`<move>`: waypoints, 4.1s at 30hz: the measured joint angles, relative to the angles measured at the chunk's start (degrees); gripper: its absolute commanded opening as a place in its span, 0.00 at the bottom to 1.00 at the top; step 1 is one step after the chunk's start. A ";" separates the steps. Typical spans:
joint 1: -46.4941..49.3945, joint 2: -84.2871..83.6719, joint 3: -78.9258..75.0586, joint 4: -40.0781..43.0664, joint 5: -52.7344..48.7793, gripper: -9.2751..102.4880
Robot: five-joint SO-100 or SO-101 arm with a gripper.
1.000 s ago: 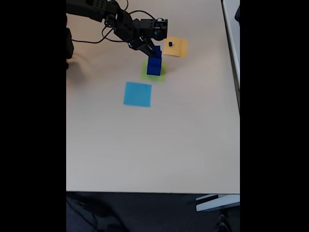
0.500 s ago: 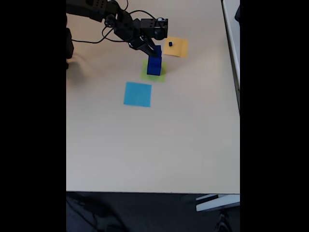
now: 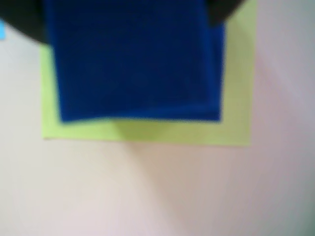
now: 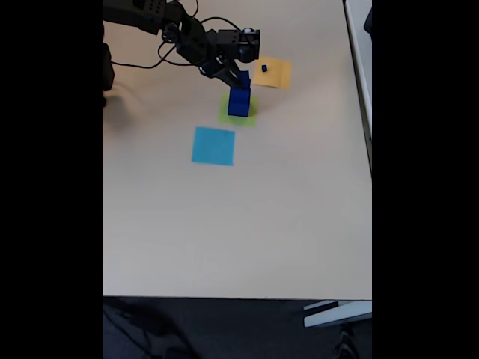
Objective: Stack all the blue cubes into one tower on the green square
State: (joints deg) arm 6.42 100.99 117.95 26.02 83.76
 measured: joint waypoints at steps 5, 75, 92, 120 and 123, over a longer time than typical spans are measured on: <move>0.00 0.00 0.00 0.00 0.00 0.17; -5.89 -11.16 -28.74 -2.46 -7.65 0.28; -18.46 -31.90 -41.57 1.23 12.22 0.30; -21.09 -41.84 -33.93 -15.29 13.89 0.28; -20.57 -41.84 -32.26 -16.88 13.18 0.28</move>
State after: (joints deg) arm -14.15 59.15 85.69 9.14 96.94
